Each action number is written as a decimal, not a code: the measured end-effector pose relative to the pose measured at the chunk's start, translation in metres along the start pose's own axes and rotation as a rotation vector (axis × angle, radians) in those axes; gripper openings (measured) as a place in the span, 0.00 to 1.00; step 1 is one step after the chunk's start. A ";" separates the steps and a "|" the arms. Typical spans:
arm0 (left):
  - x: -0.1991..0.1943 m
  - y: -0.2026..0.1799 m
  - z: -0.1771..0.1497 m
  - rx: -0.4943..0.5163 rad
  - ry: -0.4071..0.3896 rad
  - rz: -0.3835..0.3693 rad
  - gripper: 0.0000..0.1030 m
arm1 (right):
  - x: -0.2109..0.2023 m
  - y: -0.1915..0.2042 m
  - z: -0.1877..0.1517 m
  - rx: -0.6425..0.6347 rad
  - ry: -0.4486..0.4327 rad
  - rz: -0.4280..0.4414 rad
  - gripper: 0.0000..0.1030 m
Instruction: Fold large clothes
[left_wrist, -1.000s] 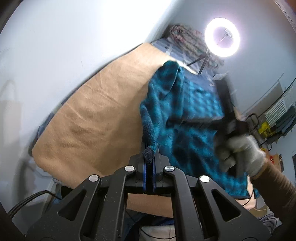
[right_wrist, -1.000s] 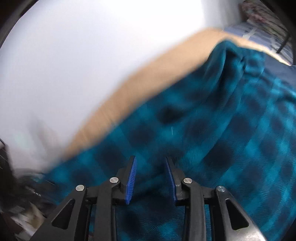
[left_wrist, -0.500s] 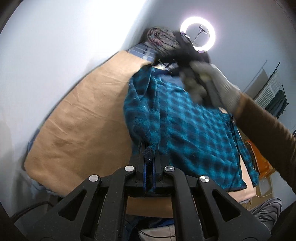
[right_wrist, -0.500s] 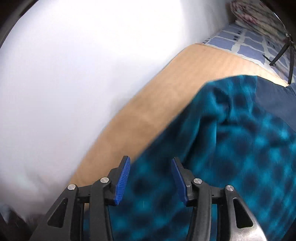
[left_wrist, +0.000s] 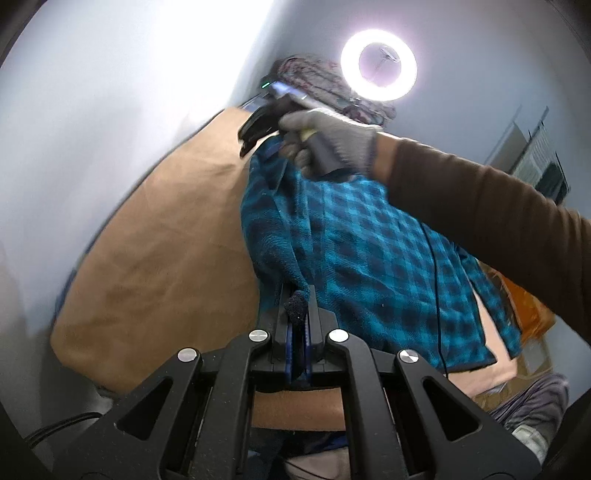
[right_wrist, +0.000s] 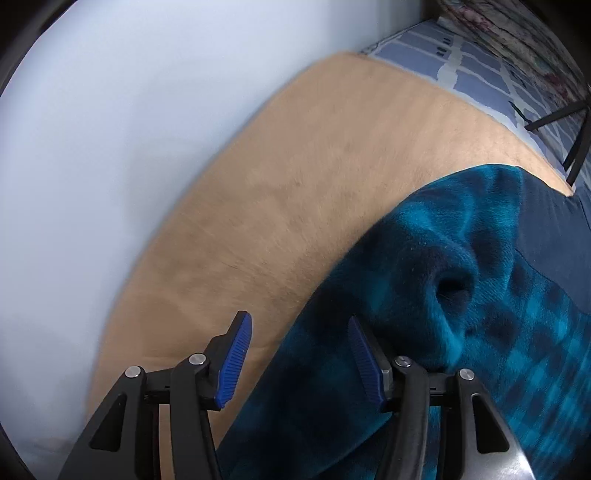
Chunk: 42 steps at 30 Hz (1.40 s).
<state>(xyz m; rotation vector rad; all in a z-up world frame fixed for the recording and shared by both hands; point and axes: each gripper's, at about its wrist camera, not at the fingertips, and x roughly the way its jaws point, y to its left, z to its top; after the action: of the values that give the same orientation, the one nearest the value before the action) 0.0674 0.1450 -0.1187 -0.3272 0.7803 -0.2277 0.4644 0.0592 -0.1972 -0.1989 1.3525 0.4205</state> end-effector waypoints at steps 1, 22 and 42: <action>-0.001 -0.004 0.000 0.018 -0.003 0.003 0.01 | 0.005 0.001 0.002 -0.009 -0.002 -0.026 0.23; 0.030 -0.122 -0.041 0.410 0.158 -0.091 0.02 | -0.116 -0.203 -0.133 0.503 -0.413 0.326 0.00; 0.058 -0.035 -0.041 -0.073 0.278 -0.121 0.46 | -0.110 -0.137 -0.105 0.177 -0.320 0.095 0.35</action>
<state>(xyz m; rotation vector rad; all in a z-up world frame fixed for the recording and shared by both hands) 0.0754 0.0858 -0.1704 -0.4177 1.0464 -0.3648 0.4082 -0.1241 -0.1268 0.0779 1.0787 0.3910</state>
